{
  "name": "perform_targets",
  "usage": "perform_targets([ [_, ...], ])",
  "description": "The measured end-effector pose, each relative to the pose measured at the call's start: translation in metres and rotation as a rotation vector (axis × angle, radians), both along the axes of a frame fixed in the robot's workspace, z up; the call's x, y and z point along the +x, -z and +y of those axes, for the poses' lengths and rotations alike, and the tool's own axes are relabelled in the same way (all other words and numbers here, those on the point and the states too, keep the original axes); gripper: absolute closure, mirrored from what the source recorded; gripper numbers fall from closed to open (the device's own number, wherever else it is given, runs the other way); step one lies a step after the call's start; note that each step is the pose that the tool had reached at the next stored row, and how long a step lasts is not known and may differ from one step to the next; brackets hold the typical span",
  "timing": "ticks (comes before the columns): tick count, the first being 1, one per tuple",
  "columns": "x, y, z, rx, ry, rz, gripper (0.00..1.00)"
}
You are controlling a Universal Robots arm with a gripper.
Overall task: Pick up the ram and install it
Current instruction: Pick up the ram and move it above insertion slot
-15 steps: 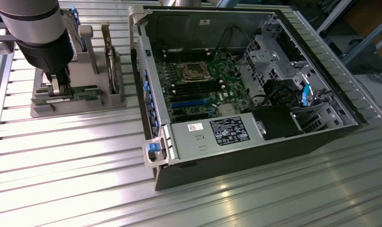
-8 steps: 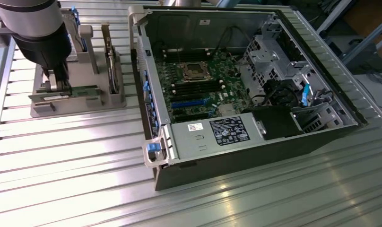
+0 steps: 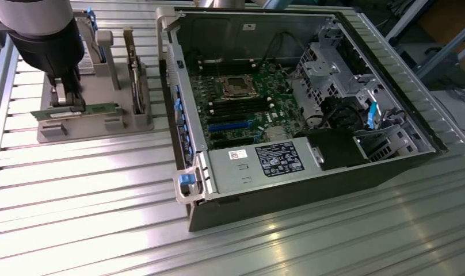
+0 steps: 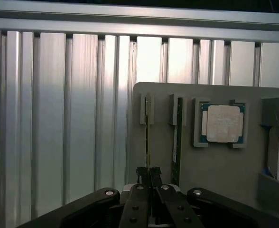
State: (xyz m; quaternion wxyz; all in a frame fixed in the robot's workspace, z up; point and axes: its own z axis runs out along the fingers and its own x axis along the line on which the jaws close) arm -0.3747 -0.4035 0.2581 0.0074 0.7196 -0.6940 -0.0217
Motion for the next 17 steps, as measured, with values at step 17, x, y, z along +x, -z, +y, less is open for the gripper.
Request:
perform_targets([
  [17, 0.000, -0.0257, 0.0000, -0.0001, 0.000, 0.0001, 0.88],
])
